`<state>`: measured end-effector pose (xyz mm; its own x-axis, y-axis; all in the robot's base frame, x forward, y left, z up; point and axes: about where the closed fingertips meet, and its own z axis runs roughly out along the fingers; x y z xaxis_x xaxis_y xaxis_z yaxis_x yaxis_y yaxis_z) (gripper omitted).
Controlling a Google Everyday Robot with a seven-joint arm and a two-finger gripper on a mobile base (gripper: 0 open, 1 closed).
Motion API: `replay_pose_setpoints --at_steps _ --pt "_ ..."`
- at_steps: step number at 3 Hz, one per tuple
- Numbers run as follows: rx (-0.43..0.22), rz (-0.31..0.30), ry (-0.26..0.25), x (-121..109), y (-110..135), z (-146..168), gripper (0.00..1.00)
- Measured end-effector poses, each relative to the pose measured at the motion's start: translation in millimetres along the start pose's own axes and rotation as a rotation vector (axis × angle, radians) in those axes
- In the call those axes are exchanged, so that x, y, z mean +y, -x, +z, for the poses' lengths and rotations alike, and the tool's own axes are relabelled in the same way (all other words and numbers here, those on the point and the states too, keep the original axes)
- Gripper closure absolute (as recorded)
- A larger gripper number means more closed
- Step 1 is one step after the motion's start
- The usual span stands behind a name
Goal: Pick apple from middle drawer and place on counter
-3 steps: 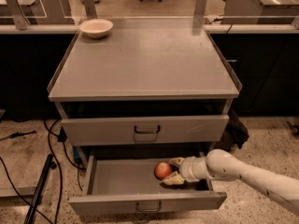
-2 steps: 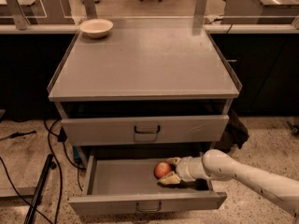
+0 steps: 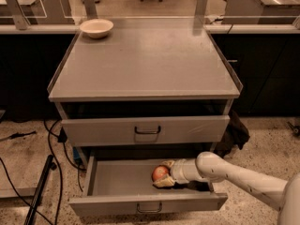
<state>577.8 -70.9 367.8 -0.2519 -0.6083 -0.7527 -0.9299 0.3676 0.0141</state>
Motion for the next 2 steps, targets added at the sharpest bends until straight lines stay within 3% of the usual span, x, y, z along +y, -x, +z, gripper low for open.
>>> replay_pose_setpoints --at_steps 2 --pt "0.0 0.0 0.0 0.1 0.0 0.1 0.81"
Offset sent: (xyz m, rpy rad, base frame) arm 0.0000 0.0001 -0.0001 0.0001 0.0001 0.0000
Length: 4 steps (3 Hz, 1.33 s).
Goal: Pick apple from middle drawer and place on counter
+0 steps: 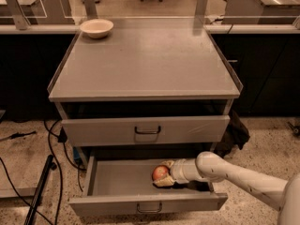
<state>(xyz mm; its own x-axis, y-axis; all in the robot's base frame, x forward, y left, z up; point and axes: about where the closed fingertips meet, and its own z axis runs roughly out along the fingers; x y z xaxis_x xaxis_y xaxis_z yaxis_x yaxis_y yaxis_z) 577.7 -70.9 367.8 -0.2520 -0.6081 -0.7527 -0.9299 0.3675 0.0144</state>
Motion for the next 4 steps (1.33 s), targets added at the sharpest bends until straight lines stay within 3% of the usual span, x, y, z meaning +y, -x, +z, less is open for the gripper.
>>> replay_pose_setpoints --at_steps 1,2,3,4 --pt "-0.007 0.004 0.015 11 2 -27 1.0" --pt "-0.017 0.024 0.033 30 18 -72 1.0" --pt "-0.035 -0.032 0.024 46 88 -140 1.0" --pt "-0.035 -0.032 0.024 46 88 -140 1.0"
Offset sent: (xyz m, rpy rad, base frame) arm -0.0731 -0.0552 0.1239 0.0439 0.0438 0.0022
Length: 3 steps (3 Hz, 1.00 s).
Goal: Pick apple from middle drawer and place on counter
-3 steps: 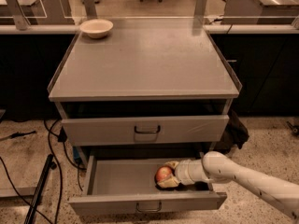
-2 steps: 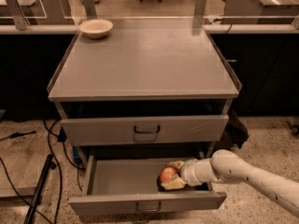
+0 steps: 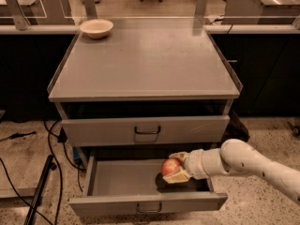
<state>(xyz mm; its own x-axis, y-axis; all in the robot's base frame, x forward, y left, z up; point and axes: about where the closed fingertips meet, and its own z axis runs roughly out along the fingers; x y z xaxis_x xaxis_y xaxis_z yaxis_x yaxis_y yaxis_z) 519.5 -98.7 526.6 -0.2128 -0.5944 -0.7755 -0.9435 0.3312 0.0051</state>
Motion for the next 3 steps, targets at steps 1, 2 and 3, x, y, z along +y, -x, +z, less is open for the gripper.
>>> replay_pose_setpoints --at_steps 1,2,3 --pt "-0.009 -0.031 -0.009 3 37 -18 1.0" --pt "-0.027 -0.071 -0.032 18 110 -58 1.0" --pt "-0.044 -0.149 -0.101 29 208 -121 1.0"
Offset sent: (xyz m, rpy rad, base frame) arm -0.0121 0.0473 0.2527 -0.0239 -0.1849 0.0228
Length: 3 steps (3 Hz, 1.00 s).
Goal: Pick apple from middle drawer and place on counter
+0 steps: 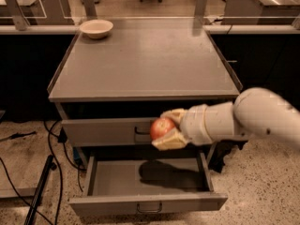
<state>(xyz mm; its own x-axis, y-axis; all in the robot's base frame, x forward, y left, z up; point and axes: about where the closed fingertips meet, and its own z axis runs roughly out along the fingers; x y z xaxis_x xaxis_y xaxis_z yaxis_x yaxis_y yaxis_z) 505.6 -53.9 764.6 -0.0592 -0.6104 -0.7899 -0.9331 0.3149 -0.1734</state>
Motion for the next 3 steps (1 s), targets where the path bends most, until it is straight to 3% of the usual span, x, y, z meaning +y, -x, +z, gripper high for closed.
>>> replay_pose_setpoints --at_steps 1,2,3 --pt "0.023 -0.068 -0.042 -2 37 -22 1.0" --pt "0.023 -0.068 -0.042 -2 37 -22 1.0" --pt "0.008 -0.05 -0.066 -13 66 -36 1.0"
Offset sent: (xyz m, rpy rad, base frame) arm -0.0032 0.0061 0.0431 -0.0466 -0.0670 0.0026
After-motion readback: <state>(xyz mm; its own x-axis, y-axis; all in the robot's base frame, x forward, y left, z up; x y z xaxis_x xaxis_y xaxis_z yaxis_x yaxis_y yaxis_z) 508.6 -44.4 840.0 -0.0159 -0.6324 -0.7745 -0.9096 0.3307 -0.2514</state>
